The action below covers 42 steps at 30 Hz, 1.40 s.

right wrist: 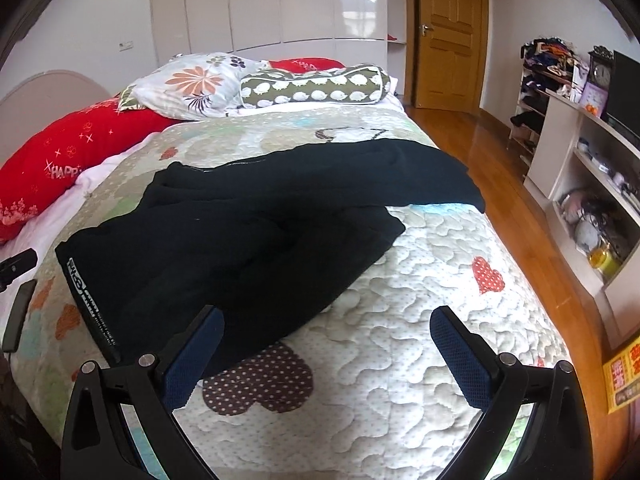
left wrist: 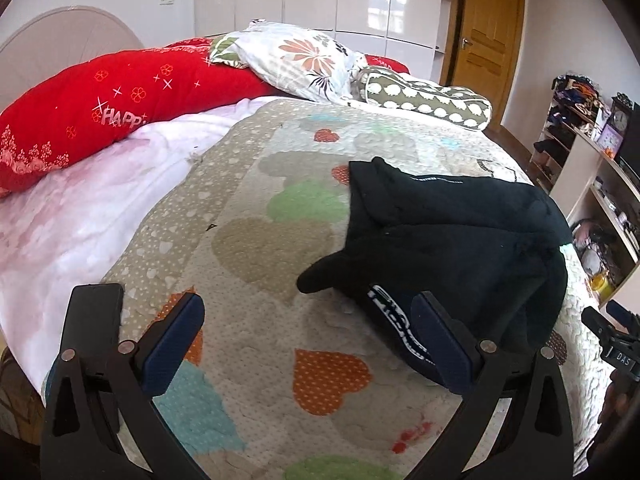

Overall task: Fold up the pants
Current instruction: 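Close the left gripper on the pants waistband edge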

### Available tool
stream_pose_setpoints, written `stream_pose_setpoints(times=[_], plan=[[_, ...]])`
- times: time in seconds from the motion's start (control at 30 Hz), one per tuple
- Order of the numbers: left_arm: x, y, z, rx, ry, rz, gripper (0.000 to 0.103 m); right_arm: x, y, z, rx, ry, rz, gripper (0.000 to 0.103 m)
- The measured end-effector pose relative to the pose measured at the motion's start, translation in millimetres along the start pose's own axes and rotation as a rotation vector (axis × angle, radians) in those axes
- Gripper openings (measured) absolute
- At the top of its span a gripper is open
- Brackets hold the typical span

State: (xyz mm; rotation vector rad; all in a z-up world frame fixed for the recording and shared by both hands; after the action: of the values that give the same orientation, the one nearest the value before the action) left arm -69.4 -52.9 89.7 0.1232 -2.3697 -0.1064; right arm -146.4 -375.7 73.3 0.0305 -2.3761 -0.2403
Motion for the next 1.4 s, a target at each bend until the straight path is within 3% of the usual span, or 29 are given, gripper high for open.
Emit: stream_pose_setpoints(times=[1.0,1.4], plan=[[-11,-27,4,-0.049,0.023,0.009,0.103,-17,-8,2,-0.015,0.028,-0.023,0.103],[-42,-29,12,0.006,0.115,0.092,0.103,-36,-60,-7,-0.152,0.016,-0.058,0.1]])
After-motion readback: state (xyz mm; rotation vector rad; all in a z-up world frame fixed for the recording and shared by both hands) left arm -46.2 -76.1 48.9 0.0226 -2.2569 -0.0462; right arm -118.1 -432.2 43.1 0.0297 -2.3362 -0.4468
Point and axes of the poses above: each gripper's, at about its wrist camera, not at the fingertips, and x roughly against the way its jaws point, y to its left, z to its underside, the point moved 1 cm from there along -x, roughly the way its jaws point, and after that the axes turned 13 degrees about -z, right-handed, at the moved point
